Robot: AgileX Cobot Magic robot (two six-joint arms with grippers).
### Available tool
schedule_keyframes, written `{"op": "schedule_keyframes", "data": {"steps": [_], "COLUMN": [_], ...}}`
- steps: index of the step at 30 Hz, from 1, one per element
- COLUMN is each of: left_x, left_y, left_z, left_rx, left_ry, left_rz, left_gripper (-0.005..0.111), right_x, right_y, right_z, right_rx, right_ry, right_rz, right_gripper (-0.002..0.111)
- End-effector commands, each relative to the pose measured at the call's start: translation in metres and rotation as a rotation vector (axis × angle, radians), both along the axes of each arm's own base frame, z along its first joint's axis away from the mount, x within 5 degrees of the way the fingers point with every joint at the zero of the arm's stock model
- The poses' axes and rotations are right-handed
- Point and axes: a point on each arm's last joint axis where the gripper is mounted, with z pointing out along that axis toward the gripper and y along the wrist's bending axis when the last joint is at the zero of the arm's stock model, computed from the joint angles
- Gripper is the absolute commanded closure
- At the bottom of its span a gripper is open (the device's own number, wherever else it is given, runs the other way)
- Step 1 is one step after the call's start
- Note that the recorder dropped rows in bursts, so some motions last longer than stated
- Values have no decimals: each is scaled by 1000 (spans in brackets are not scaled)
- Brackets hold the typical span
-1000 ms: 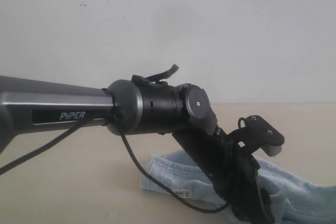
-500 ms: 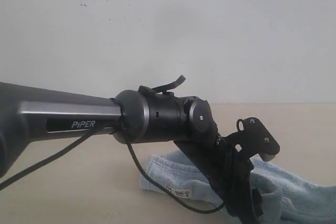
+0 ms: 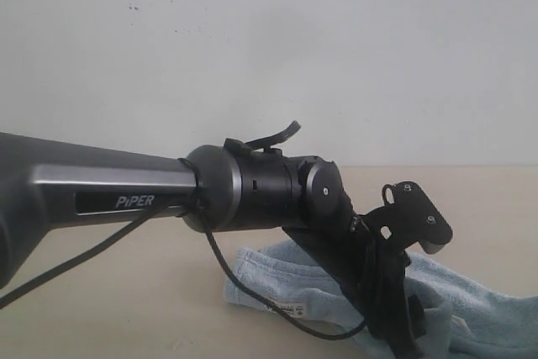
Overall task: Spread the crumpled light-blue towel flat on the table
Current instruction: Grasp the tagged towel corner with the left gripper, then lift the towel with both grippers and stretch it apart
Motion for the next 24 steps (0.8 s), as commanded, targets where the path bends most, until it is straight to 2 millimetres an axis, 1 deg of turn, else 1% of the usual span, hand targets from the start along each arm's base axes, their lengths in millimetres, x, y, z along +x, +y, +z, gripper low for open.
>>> {"op": "schedule_keyframes", "data": {"steps": [1, 4, 6, 9, 11, 12, 14, 15, 18, 20, 22, 24], "left_x": [-19, -28, -29, -27, -26, -27, -26, -26, -26, -24, -17, -9], "left_y": [-12, -19, -21, -22, -22, -21, -19, -17, -11, -3, 8, 20], "left_z": [0, 1, 0, -5, -10, -10, -9, -7, 3, 12, 28, 53], "left_rx": [10, 8, 3, -1, 4, 7, 28, 42, 98, 144, 165, 132], "left_ry": [1, -12, -20, -24, 0, 8, 4, -4, -34, -45, -63, -81], "left_rz": [-62, -87, -87, -68, -45, -37, -31, -41, -62, -39, 16, 76], "left_gripper": [51, 51, 51, 51, 61, 72, 97, 102, 102, 102, 102, 102], "right_x": [0, 0, 0, 0, 0, 0, 0, 0, 0, -1, -1, -2], "right_y": [0, 0, 0, 0, 0, 1, 1, 1, 0, 0, -2, -5], "right_z": [0, 0, 0, 0, 0, 0, 0, 0, 0, 0, -1, -2], "right_rx": [1, 1, 1, 3, 7, 7, 7, 7, 2, -9, -28, -57], "right_ry": [-5, -5, -5, -5, -3, -2, -2, -2, -2, 5, 17, 32], "right_rz": [7, 7, 7, 7, 6, 7, 7, 7, 9, 5, -12, -36], "right_gripper": [106, 106, 106, 106, 106, 106, 106, 106, 106, 106, 106, 106]}}
